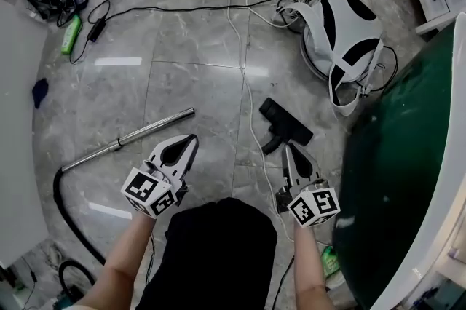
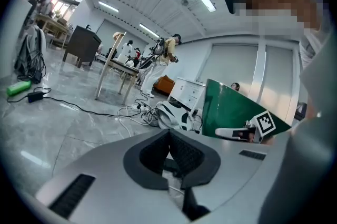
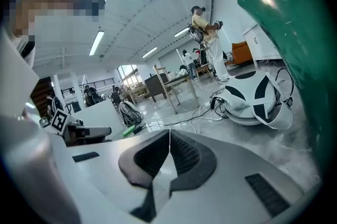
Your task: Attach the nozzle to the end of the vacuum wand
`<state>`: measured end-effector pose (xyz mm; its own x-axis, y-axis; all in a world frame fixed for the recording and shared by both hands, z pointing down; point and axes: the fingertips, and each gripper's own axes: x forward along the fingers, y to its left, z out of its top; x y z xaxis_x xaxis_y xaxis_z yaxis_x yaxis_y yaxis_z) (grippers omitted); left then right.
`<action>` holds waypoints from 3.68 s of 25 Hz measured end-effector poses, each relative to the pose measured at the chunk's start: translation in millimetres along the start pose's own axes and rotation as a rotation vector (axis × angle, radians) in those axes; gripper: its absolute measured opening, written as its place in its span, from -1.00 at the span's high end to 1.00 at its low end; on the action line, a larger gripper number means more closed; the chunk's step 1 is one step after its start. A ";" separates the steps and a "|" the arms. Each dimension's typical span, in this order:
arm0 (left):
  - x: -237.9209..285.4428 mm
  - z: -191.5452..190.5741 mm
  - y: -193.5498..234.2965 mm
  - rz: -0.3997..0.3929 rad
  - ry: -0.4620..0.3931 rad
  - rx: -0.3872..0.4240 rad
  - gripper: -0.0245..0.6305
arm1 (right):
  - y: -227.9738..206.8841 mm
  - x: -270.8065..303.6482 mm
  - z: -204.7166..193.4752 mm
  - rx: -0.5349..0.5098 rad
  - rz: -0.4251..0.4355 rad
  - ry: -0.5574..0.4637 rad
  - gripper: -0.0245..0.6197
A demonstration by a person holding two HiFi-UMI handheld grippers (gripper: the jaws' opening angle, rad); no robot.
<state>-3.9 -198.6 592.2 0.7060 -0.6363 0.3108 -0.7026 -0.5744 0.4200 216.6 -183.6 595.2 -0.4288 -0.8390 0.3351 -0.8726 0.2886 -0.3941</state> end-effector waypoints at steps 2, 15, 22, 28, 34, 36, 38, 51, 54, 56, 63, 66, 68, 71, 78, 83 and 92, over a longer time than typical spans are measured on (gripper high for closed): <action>12.1 -21.5 15.6 0.014 0.004 0.044 0.90 | -20.3 7.9 -20.4 -0.025 0.006 0.011 0.87; 64.3 -157.4 89.5 -0.053 0.088 0.063 0.90 | -88.3 35.2 -157.7 -0.182 0.038 0.158 0.87; 62.0 -186.2 111.1 0.019 0.196 0.216 0.90 | -85.6 44.5 -168.2 -0.318 0.019 0.074 0.87; 40.0 -196.4 172.1 0.187 0.401 0.397 0.80 | -99.5 47.0 -171.2 -0.169 -0.009 0.011 0.87; 29.4 -216.4 227.2 0.304 0.574 0.520 0.13 | -116.0 46.8 -175.3 -0.086 -0.024 0.034 0.87; 24.6 -235.4 244.1 0.322 0.699 0.612 0.10 | -115.0 44.7 -177.0 -0.125 -0.013 0.064 0.87; 19.8 -249.7 256.8 0.318 0.816 0.669 0.10 | -111.2 44.2 -178.7 -0.205 0.001 0.093 0.87; 17.4 -278.8 273.4 0.260 1.118 0.886 0.43 | -121.7 23.7 -202.4 -0.191 -0.033 0.142 0.87; 18.8 -277.2 274.0 0.273 1.115 0.903 0.47 | -133.4 21.6 -207.9 -0.134 -0.052 0.159 0.87; 18.5 -277.7 270.3 0.279 1.106 0.902 0.47 | -139.8 19.5 -212.5 -0.055 -0.049 0.171 0.87; 29.9 -284.6 223.9 0.162 1.026 0.889 0.48 | -151.4 16.7 -221.1 -0.069 -0.059 0.225 0.87; 33.7 -286.4 199.7 0.107 0.993 0.881 0.48 | -152.1 17.4 -222.6 -0.055 -0.057 0.228 0.87; 35.5 -284.6 186.8 0.079 0.974 0.874 0.48 | -151.5 18.0 -224.4 -0.070 -0.056 0.239 0.87; 37.7 -277.9 164.9 0.025 0.950 0.848 0.48 | -151.8 20.0 -226.9 -0.064 -0.060 0.245 0.87; 57.8 -247.6 117.5 -0.116 0.826 0.731 0.48 | -150.8 17.5 -227.8 -0.472 -0.039 0.380 0.72; 64.0 -244.0 108.6 -0.173 0.819 0.695 0.48 | -153.0 22.9 -246.2 -1.056 0.109 0.620 0.24; 60.2 -254.6 90.0 -0.261 0.819 0.647 0.48 | -155.6 38.9 -271.5 -1.588 0.285 0.722 0.24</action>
<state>-2.0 -157.5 865.8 0.5170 -0.0539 0.8543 -0.2651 -0.9590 0.1000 272.2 -135.9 901.9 -0.2198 -0.4617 0.8594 0.0644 0.8721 0.4851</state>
